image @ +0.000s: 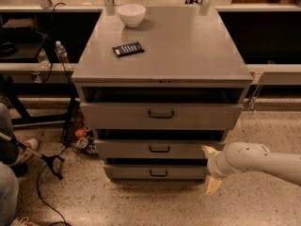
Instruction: Open middle drawer
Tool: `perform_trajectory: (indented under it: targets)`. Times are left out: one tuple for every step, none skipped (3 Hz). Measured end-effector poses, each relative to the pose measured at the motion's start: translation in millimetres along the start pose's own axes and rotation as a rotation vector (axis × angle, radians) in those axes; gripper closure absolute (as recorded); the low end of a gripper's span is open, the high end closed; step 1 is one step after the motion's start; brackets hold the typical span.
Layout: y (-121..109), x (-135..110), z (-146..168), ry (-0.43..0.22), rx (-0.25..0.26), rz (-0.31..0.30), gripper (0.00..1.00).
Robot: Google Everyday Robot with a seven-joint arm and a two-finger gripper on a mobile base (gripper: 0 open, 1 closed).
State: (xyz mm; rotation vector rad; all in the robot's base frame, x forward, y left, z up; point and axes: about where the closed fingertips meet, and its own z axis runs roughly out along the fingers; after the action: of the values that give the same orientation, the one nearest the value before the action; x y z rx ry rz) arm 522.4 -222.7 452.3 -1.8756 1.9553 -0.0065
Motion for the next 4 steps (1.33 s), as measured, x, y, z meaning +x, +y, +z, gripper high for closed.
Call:
perform_trajectory:
  targets:
    - [-29.9, -2.0, 36.4, -0.02, 0.057, -0.046, 0.0]
    - [-56.7, -2.8, 49.3, -0.025, 0.138, -0.053, 0.0]
    - [-72.2, -3.5, 55.1, -0.034, 0.179, -0.052, 0.0]
    - [-83.8, -3.4, 72.9, -0.046, 0.169, -0.051, 0.0]
